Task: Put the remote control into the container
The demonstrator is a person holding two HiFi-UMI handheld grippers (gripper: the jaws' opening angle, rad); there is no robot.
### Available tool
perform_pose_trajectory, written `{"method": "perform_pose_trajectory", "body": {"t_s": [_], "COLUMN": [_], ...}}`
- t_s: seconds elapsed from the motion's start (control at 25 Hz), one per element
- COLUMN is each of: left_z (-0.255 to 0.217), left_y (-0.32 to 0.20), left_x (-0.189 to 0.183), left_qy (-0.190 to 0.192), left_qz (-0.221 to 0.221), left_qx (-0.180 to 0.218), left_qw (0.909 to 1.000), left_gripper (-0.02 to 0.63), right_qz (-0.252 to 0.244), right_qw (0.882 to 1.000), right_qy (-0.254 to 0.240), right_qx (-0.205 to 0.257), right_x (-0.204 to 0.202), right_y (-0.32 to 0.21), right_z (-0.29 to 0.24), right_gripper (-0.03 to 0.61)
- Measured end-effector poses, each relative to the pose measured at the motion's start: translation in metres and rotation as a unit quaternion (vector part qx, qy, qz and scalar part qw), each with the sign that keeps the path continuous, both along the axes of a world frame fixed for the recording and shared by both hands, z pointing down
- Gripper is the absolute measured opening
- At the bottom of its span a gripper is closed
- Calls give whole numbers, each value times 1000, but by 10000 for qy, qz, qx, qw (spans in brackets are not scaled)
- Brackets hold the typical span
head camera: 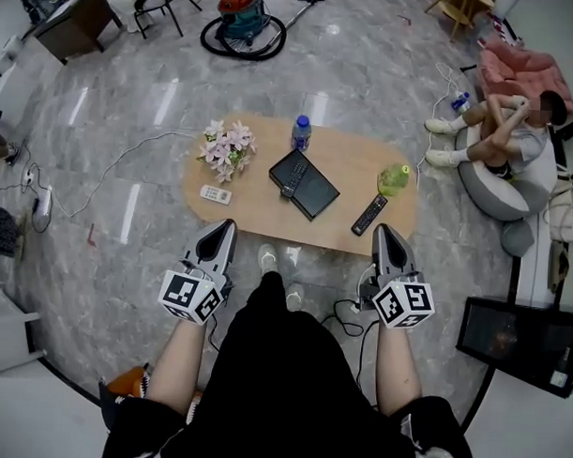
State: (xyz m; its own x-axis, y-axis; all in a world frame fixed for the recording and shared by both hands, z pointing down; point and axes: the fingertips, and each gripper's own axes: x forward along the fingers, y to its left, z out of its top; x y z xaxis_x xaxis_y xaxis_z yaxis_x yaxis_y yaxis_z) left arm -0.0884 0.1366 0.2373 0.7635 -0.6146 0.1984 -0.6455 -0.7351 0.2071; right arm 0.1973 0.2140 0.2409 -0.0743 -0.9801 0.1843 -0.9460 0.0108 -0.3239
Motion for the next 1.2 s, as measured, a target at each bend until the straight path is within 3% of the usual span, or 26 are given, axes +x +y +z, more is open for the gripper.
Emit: {"method": "perform_pose_trajectory", "body": {"t_s": [0.52,0.76,1.0,1.2], "left_z": [61,84,115,146], "left_y": [-86,-132,-155,-158], "left_x": [11,23,36,45], "left_qy": [-388,-721,-912,-1099], "left_qz": [369,653,1055,1131], "left_qx": [-473,-511,-560,-676], "left_qw": [9974,9939,9886,9852], "left_gripper": [8,8,8,8], "right_qz": [-19,55,-77,-282], "right_qw": [9983,9972,9942,9908], "right_qy": [277,356,412,372], "right_qx": [-513,-652,-995,-1274], "right_x": [-2,-2,-6,-7], "right_y": [-89,-136,-162,-170], "right_z": [40,57,95,131], "right_gripper": [9,11,11,11]}}
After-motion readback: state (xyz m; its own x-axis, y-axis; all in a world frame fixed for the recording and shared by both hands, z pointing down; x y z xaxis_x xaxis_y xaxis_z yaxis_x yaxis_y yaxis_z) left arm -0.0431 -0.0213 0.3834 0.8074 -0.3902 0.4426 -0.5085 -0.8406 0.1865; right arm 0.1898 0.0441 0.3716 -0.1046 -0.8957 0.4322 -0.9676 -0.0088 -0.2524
